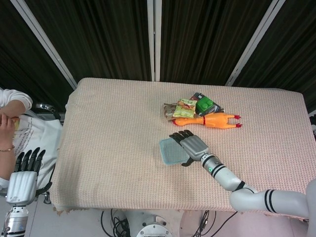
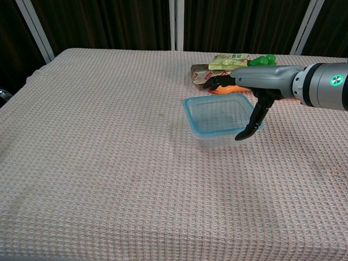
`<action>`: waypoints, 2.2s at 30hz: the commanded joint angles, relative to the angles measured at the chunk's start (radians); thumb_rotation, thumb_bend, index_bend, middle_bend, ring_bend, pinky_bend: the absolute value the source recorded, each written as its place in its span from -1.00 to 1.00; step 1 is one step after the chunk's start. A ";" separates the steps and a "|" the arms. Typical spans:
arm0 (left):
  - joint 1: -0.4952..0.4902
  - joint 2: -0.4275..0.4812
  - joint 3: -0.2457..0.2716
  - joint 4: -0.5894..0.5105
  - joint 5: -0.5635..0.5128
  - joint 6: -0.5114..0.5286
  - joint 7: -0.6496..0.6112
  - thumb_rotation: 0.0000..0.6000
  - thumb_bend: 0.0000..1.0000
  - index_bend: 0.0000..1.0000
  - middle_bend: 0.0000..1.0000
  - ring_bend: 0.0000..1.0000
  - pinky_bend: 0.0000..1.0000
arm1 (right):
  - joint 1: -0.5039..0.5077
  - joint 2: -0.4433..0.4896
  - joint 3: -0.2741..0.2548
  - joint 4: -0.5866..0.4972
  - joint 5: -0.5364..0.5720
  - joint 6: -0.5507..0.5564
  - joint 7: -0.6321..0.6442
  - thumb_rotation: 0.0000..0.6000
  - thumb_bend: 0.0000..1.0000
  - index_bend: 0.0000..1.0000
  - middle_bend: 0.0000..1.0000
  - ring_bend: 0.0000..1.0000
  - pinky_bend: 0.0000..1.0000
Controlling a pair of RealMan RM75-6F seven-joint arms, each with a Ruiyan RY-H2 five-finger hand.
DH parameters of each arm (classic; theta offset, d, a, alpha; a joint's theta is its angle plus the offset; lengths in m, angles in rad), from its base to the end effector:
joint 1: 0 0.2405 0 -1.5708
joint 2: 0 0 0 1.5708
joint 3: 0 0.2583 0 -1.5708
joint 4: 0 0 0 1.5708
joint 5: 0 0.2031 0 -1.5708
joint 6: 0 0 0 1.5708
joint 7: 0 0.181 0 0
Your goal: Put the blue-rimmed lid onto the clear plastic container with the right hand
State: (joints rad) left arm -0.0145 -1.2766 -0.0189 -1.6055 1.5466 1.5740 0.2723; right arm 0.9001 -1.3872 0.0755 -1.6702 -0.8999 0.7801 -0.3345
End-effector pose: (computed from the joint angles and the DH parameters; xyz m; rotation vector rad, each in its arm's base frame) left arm -0.2997 0.1891 0.1241 -1.3893 -0.7973 -0.8158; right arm -0.1254 -0.3590 -0.0279 2.0832 -1.1219 0.7422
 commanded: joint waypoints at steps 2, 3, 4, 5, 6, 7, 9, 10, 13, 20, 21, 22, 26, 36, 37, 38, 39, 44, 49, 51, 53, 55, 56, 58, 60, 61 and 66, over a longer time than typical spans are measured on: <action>0.001 0.001 0.001 -0.001 0.001 0.002 -0.001 1.00 -0.93 -0.88 -0.95 -1.00 -1.00 | -0.003 0.010 -0.003 -0.019 -0.012 0.012 -0.005 1.00 -1.00 -1.00 -0.97 -1.00 -1.00; 0.002 0.001 0.001 0.000 0.001 0.003 0.000 1.00 -0.93 -0.88 -0.95 -1.00 -1.00 | -0.009 0.020 -0.005 -0.034 -0.027 0.021 -0.003 1.00 -1.00 -1.00 -0.98 -1.00 -1.00; 0.003 0.002 0.001 0.000 0.001 0.005 -0.001 1.00 -0.93 -0.88 -0.95 -1.00 -1.00 | -0.015 0.029 -0.006 -0.050 -0.044 0.030 0.000 1.00 -1.00 -1.00 -0.98 -1.00 -1.00; 0.005 0.003 0.002 -0.001 0.000 0.007 -0.004 1.00 -0.93 -0.88 -0.95 -1.00 -1.00 | -0.026 0.045 -0.008 -0.073 -0.071 0.045 0.007 1.00 -1.00 -1.00 -0.96 -1.00 -1.00; 0.006 0.004 0.002 -0.001 0.000 0.008 -0.006 1.00 -0.93 -0.88 -0.95 -1.00 -1.00 | -0.035 0.057 -0.010 -0.090 -0.093 0.057 0.012 1.00 -1.00 -1.00 -0.94 -1.00 -1.00; 0.007 0.005 0.002 -0.001 0.000 0.009 -0.007 1.00 -0.92 -0.88 -0.95 -1.00 -1.00 | -0.043 0.068 -0.012 -0.107 -0.114 0.068 0.017 1.00 -1.00 -1.00 -0.90 -1.00 -1.00; 0.008 0.005 0.003 -0.001 0.001 0.011 -0.009 1.00 -0.93 -0.88 -0.95 -1.00 -1.00 | -0.058 0.088 -0.019 -0.138 -0.157 0.081 0.031 1.00 -1.00 -1.00 -0.84 -1.00 -1.00; 0.008 0.005 0.004 -0.001 0.003 0.011 -0.009 1.00 -0.93 -0.88 -0.95 -1.00 -1.00 | -0.062 0.093 -0.024 -0.149 -0.172 0.079 0.035 1.00 -1.00 -1.00 -0.81 -1.00 -1.00; 0.009 0.003 0.005 0.000 0.007 0.014 -0.007 1.00 -0.92 -0.88 -0.95 -1.00 -1.00 | -0.067 0.100 -0.041 -0.170 -0.213 0.059 0.049 1.00 -1.00 -1.00 -0.78 -1.00 -1.00; 0.012 0.002 0.007 -0.002 0.009 0.018 -0.004 1.00 -0.92 -0.88 -0.95 -1.00 -1.00 | -0.064 0.064 -0.050 -0.154 -0.246 0.044 0.036 1.00 -1.00 -1.00 -0.76 -1.00 -1.00; 0.013 0.003 0.007 -0.003 0.009 0.018 -0.004 1.00 -0.92 -0.88 -0.95 -1.00 -1.00 | -0.061 0.056 -0.046 -0.144 -0.239 0.044 0.027 1.00 -1.00 -1.00 -0.76 -1.00 -1.00; 0.013 0.003 0.007 -0.003 0.009 0.018 -0.004 1.00 -0.92 -0.88 -0.95 -1.00 -1.00 | -0.058 0.049 -0.042 -0.137 -0.233 0.046 0.019 1.00 -1.00 -1.00 -0.76 -1.00 -1.00; 0.013 0.004 0.007 -0.005 0.010 0.018 -0.001 1.00 -0.93 -0.88 -0.95 -1.00 -1.00 | -0.041 0.018 -0.023 -0.112 -0.191 0.045 -0.015 1.00 -1.00 -1.00 -0.76 -1.00 -1.00; 0.016 0.004 0.007 -0.004 0.000 0.014 0.000 1.00 -0.93 -0.88 -0.95 -1.00 -1.00 | -0.004 -0.041 -0.017 -0.065 -0.110 0.013 -0.062 1.00 -1.00 -1.00 -0.76 -1.00 -1.00; 0.016 0.004 0.007 -0.003 0.000 0.014 -0.001 1.00 -0.93 -0.88 -0.95 -1.00 -1.00 | -0.002 -0.044 -0.018 -0.062 -0.106 0.012 -0.064 1.00 -1.00 -1.00 -0.76 -1.00 -1.00; 0.016 0.004 0.007 -0.003 0.000 0.014 -0.002 1.00 -0.92 -0.88 -0.95 -1.00 -1.00 | -0.001 -0.047 -0.019 -0.060 -0.102 0.011 -0.067 1.00 -1.00 -1.00 -0.76 -1.00 -1.00; 0.017 0.004 0.007 -0.002 -0.001 0.014 -0.003 1.00 -0.92 -0.88 -0.95 -1.00 -1.00 | 0.001 -0.051 -0.021 -0.057 -0.097 0.010 -0.069 1.00 -1.00 -1.00 -0.75 -1.00 -1.00; 0.016 0.002 0.007 0.004 -0.003 0.009 -0.008 1.00 -0.93 -0.88 -0.95 -1.00 -1.00 | 0.000 -0.059 -0.029 -0.055 -0.090 0.015 -0.076 1.00 -1.00 -1.00 -0.73 -1.00 -1.00; 0.013 -0.001 0.006 0.008 -0.003 0.006 -0.011 1.00 -0.93 -0.88 -0.95 -1.00 -1.00 | -0.001 -0.066 -0.036 -0.050 -0.084 0.017 -0.079 1.00 -1.00 -1.00 -0.72 -1.00 -1.00; 0.013 -0.002 0.006 0.009 -0.003 0.006 -0.012 1.00 -0.93 -0.88 -0.95 -1.00 -1.00 | -0.001 -0.070 -0.038 -0.046 -0.080 0.018 -0.081 1.00 -1.00 -1.00 -0.72 -1.00 -1.00; 0.014 -0.002 0.007 0.011 -0.003 0.006 -0.014 1.00 -0.92 -0.88 -0.95 -1.00 -1.00 | -0.002 -0.073 -0.040 -0.044 -0.079 0.019 -0.080 1.00 -1.00 -1.00 -0.71 -1.00 -1.00; 0.015 -0.003 0.008 0.012 -0.004 0.006 -0.016 1.00 -0.92 -0.88 -0.95 -1.00 -1.00 | -0.004 -0.074 -0.042 -0.042 -0.080 0.021 -0.079 1.00 -1.00 -1.00 -0.71 -1.00 -1.00; 0.015 -0.003 0.008 0.013 -0.004 0.006 -0.016 1.00 -0.92 -0.88 -0.95 -1.00 -1.00 | -0.006 -0.074 -0.041 -0.043 -0.082 0.025 -0.078 1.00 -1.00 -1.00 -0.71 -1.00 -1.00; 0.016 -0.004 0.009 0.014 -0.002 0.008 -0.018 1.00 -0.92 -0.88 -0.95 -1.00 -1.00 | -0.016 -0.067 -0.040 -0.055 -0.107 0.045 -0.069 1.00 -1.00 -1.00 -0.72 -1.00 -1.00; 0.018 -0.004 0.008 0.015 -0.001 0.012 -0.020 1.00 -0.92 -0.88 -0.95 -1.00 -1.00 | -0.035 -0.047 -0.041 -0.081 -0.150 0.076 -0.053 1.00 -1.00 -1.00 -0.72 -1.00 -1.00; 0.018 -0.004 0.008 0.015 0.000 0.013 -0.020 1.00 -0.92 -0.88 -0.95 -1.00 -1.00 | -0.045 -0.035 -0.044 -0.095 -0.170 0.091 -0.048 1.00 -1.00 -1.00 -0.72 -1.00 -1.00; 0.016 -0.004 0.008 0.015 0.004 0.013 -0.019 1.00 -0.92 -0.88 -0.95 -1.00 -1.00 | -0.104 0.042 -0.086 -0.176 -0.289 0.154 -0.014 1.00 -1.00 -1.00 -0.72 -1.00 -1.00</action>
State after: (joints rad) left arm 0.0021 -1.2802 -0.0112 -1.5905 1.5505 1.5873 0.2528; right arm 0.8259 -1.3801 0.0126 -1.8099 -1.1423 0.9050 -0.3689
